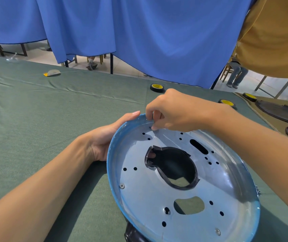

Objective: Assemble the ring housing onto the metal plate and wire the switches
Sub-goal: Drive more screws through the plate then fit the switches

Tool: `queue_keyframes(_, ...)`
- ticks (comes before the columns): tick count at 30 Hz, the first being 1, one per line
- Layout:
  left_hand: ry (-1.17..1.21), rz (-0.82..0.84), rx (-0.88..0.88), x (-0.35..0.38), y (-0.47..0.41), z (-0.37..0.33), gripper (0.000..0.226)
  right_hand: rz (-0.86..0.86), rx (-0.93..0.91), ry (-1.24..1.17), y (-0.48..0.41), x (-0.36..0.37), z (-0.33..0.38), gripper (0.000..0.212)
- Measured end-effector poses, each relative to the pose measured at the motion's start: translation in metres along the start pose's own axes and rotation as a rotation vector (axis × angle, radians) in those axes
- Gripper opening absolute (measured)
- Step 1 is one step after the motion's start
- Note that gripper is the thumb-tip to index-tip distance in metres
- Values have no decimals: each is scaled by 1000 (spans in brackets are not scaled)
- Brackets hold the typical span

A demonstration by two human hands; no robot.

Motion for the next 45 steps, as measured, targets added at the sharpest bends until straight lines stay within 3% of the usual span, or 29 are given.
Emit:
queue_keyframes(20,16,-68,-7,-6,1,2,56,-67,33,-17,-3,7,-6,9)
queue_keyframes(31,5,-113,-15,-11,0,4,60,-144,118,-21,-2,14,-13,26)
queue_keyframes(36,-5,-98,4,-9,0,1,58,-122,46,-28,3,13,-5,9)
queue_keyframes(45,-3,-102,3,-8,0,0,58,-109,-26,-10,1,8,1,21)
Point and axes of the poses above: each hand's wrist, its own y-axis away from the middle knuckle, its own x-axis out of the palm, z = x × y, the point moved 9 cm from there along -y, towards the middle knuckle, and after that the axes turned 9 degrees about -y, right-handed, at the moved point
